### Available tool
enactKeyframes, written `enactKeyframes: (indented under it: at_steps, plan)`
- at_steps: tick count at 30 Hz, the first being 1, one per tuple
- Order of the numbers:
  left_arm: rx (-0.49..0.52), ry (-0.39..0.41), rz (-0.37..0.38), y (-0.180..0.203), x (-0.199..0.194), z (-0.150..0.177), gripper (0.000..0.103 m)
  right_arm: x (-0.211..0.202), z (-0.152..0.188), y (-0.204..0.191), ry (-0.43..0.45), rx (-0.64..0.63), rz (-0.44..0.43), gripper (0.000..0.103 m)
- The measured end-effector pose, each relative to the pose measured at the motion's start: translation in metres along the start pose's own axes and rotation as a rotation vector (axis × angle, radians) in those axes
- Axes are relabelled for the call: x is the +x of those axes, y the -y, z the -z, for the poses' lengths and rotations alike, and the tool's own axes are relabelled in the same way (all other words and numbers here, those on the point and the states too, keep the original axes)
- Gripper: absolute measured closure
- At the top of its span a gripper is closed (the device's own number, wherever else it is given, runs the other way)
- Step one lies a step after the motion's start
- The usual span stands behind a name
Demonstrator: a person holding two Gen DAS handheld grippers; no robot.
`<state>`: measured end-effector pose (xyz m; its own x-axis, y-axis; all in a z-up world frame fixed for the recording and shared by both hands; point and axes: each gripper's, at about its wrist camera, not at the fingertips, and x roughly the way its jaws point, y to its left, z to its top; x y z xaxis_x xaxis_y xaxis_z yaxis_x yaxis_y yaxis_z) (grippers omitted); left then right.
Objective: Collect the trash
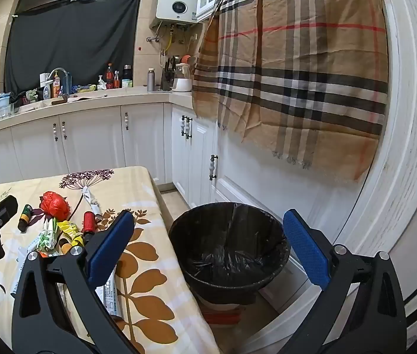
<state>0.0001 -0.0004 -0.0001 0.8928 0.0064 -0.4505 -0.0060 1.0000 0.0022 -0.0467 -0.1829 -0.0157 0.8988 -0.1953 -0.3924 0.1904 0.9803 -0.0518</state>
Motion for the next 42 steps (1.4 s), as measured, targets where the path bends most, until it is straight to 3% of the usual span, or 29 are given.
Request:
enactKeyframes:
  at_steps: [42]
  plan:
    - [0.009, -0.006, -0.006, -0.0032, 0.0003, 0.0053, 0.007, -0.0008, -0.0021, 0.0034, -0.002, -0.003, 0.003, 0.005]
